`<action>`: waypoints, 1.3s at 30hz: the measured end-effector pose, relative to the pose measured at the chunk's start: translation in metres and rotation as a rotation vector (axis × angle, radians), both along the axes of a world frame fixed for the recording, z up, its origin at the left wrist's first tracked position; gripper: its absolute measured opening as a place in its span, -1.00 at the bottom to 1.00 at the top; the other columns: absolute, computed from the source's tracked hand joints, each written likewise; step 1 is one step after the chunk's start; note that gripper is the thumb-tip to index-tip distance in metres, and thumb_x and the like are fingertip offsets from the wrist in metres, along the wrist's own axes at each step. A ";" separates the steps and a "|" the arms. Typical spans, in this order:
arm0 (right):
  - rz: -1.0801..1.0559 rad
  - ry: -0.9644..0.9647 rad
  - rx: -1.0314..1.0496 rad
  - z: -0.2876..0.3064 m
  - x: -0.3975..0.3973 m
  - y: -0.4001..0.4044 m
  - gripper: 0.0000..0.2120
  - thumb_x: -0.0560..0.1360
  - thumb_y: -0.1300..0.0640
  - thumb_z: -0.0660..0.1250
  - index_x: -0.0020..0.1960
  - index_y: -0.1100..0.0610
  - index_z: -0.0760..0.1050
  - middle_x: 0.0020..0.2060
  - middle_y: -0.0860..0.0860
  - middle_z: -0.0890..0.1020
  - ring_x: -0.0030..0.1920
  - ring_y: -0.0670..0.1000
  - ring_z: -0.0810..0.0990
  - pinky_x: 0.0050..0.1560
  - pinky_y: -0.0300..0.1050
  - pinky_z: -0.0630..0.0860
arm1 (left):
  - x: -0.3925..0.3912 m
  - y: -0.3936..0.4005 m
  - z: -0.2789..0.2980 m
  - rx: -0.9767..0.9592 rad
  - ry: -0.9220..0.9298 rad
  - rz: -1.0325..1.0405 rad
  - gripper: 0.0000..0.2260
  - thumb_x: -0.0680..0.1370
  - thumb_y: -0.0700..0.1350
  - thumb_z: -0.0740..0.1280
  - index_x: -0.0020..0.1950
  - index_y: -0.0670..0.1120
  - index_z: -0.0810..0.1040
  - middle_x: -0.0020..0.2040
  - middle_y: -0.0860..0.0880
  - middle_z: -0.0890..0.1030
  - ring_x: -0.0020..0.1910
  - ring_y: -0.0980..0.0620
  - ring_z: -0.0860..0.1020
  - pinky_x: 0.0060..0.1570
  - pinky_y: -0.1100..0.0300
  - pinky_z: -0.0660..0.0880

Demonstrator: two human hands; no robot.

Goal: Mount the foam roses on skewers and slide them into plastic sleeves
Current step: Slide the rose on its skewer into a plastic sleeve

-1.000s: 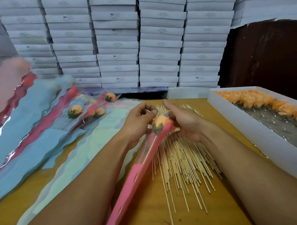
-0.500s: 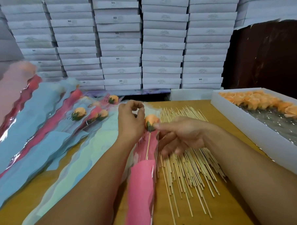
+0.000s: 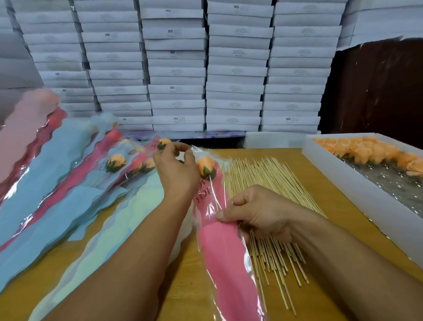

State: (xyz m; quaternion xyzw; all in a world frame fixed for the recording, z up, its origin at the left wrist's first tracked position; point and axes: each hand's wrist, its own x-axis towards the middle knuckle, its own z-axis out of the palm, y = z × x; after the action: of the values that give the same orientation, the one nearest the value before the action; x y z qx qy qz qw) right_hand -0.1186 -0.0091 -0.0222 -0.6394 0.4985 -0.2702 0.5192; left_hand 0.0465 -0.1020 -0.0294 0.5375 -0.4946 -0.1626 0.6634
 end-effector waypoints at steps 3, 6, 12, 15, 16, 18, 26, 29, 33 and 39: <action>-0.014 -0.039 0.000 0.001 -0.001 0.002 -0.73 0.46 0.12 0.52 -0.41 0.09 0.63 -0.48 0.04 0.59 -0.55 -0.08 0.49 -0.59 -0.26 0.18 | 0.001 -0.001 0.003 0.050 0.067 -0.027 -0.93 0.57 -0.17 0.33 -0.01 -0.01 0.56 0.23 -0.13 0.49 0.07 0.05 0.49 0.00 0.36 0.43; -0.070 -0.128 0.024 0.002 -0.005 -0.001 -0.64 0.50 0.21 0.47 -0.46 0.06 0.63 -0.52 -0.02 0.56 -0.60 -0.12 0.42 -0.66 -0.29 0.18 | 0.006 -0.003 0.017 0.149 0.129 -0.072 -0.81 0.55 -0.16 0.37 0.13 0.04 0.50 0.30 -0.14 0.44 0.00 0.00 0.53 0.00 0.13 0.51; -0.166 -0.290 0.008 0.002 -0.011 -0.008 -0.72 0.54 0.25 0.41 -0.35 0.15 0.60 -0.52 0.03 0.53 -0.59 -0.09 0.37 -0.69 -0.30 0.16 | 0.001 -0.002 0.051 0.406 -0.069 -0.154 -0.68 0.54 -0.11 0.39 0.24 -0.14 0.42 0.28 -0.17 0.41 -0.15 0.01 0.45 -0.30 0.19 0.36; -0.202 -0.305 0.004 0.000 -0.012 -0.011 -0.72 0.55 0.25 0.40 -0.34 0.16 0.60 -0.49 0.05 0.53 -0.55 -0.06 0.38 -0.69 -0.29 0.18 | 0.001 -0.004 0.056 0.539 -0.415 -0.230 -0.80 0.56 -0.06 0.36 0.02 -0.18 0.49 -0.11 -0.10 0.50 -0.31 0.03 0.39 -0.40 0.19 0.30; -0.210 -0.309 0.004 -0.001 -0.012 -0.011 -0.73 0.55 0.25 0.40 -0.34 0.17 0.59 -0.48 0.06 0.53 -0.55 -0.06 0.39 -0.68 -0.29 0.18 | 0.001 -0.004 0.057 0.549 -0.566 -0.234 -0.80 0.57 -0.03 0.35 -0.08 -0.16 0.48 -0.20 -0.08 0.47 -0.33 0.03 0.37 -0.41 0.19 0.29; -0.231 -0.309 -0.009 -0.002 -0.014 -0.013 -0.73 0.55 0.25 0.40 -0.33 0.17 0.59 -0.48 0.06 0.52 -0.55 -0.07 0.38 -0.67 -0.29 0.16 | 0.001 -0.003 0.059 0.492 -0.936 -0.206 -0.75 0.60 0.05 0.29 -0.10 -0.14 0.45 -0.17 -0.09 0.49 -0.27 -0.03 0.44 -0.33 0.14 0.35; -0.294 -0.331 -0.066 -0.004 -0.016 -0.018 -0.86 0.57 0.20 0.39 -0.14 0.25 0.59 -0.50 0.05 0.51 -0.57 -0.09 0.39 -0.66 -0.30 0.20 | -0.001 0.031 0.063 0.525 -1.069 -0.388 -0.46 0.64 0.22 0.17 -0.23 -0.22 0.52 -0.30 -0.14 0.61 -0.35 -0.08 0.58 -0.36 0.14 0.48; -0.310 -0.394 -0.058 -0.004 -0.017 -0.019 -0.87 0.56 0.19 0.39 -0.10 0.25 0.58 -0.48 0.04 0.52 -0.55 -0.10 0.39 -0.65 -0.31 0.25 | -0.002 0.050 0.046 0.721 -0.437 -0.677 -0.58 0.59 0.08 0.38 0.06 -0.32 0.59 -0.10 -0.23 0.68 -0.24 -0.11 0.68 -0.21 0.07 0.66; -0.320 -0.456 -0.048 -0.006 -0.016 -0.021 -0.89 0.55 0.21 0.40 -0.10 0.27 0.58 -0.44 0.07 0.51 -0.51 -0.09 0.39 -0.62 -0.32 0.27 | -0.005 0.068 0.026 0.698 0.067 -0.764 -0.71 0.51 -0.24 0.48 0.17 -0.31 0.54 -0.07 -0.19 0.65 -0.25 -0.07 0.62 -0.30 0.19 0.56; -0.238 -0.501 -0.037 -0.009 -0.015 -0.021 -0.78 0.43 0.04 0.44 -0.12 0.22 0.62 -0.39 0.06 0.56 -0.48 -0.08 0.44 -0.60 -0.29 0.32 | -0.001 0.080 0.022 0.643 0.326 -0.774 -0.66 0.46 -0.40 0.45 0.22 -0.29 0.54 0.02 -0.22 0.68 -0.11 -0.13 0.67 -0.22 0.09 0.62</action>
State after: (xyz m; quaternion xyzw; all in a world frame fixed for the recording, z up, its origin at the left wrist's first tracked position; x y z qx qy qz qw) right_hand -0.1337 -0.0303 -0.0313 -0.4988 0.4212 -0.4881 0.5793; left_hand 0.0452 -0.0222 -0.0073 0.4597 -0.4724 -0.6205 0.4248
